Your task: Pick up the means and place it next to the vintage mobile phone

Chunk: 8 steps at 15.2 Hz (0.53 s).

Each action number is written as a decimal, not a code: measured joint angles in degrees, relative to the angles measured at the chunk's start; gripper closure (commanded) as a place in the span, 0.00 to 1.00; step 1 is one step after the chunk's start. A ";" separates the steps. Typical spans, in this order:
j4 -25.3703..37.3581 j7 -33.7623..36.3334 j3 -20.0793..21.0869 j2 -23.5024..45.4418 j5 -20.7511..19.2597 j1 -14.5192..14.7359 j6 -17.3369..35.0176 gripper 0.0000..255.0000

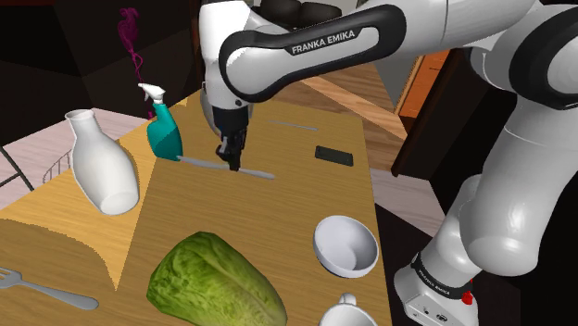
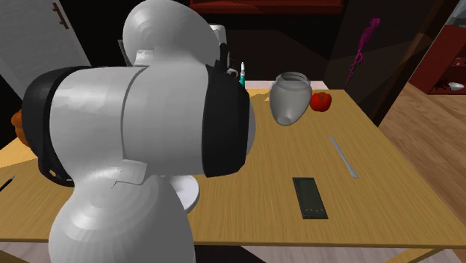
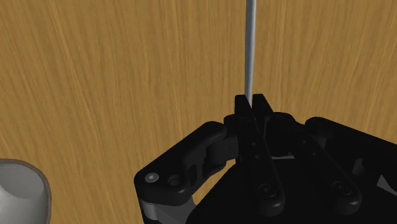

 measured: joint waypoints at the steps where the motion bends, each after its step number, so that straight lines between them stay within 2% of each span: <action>1: -0.75 -1.54 -0.63 -0.56 0.16 -0.90 0.27 1.00; 8: 0.61 -10.64 -4.58 0.08 0.09 -6.03 -0.30 1.00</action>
